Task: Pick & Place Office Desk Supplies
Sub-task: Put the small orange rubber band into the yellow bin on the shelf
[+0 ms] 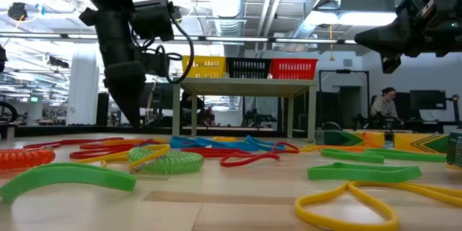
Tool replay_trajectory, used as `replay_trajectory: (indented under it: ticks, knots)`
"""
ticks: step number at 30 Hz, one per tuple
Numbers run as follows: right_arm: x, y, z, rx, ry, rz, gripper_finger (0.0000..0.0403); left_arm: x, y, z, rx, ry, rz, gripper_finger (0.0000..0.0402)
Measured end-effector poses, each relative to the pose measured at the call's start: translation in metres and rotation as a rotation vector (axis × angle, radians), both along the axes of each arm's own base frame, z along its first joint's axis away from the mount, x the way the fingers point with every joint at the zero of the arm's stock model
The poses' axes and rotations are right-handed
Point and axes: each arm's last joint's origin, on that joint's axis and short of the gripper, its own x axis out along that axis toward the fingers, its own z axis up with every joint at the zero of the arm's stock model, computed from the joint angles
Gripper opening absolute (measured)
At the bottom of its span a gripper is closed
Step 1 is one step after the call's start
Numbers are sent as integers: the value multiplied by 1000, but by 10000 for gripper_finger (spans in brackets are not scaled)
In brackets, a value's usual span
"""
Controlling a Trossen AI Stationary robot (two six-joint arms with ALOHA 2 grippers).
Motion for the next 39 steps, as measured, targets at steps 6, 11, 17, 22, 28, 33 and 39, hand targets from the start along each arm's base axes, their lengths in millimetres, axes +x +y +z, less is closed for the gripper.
replay_trajectory:
  ticks: [6,11,17,22,28,33,39]
  knots:
    - [0,0,0,0,0,0,17,1,-10,-5,-9,-30,-46,191]
    - [0,0,0,0,0,1,17,2,-11,-5,-1,-39,-46,191]
    - [0,0,0,0,1,0,17,4,-10,-6,2,-50,-47,191]
    - [0,0,0,0,2,1,17,7,-10,-13,-1,-34,-48,191]
    - [0,0,-1,2,15,4,17,10,-9,-28,-7,29,-47,191]
    - [0,0,-2,3,23,4,17,10,-10,-29,-7,36,-81,180]
    - [0,0,-2,3,23,4,17,9,-10,-29,-19,45,-91,96]
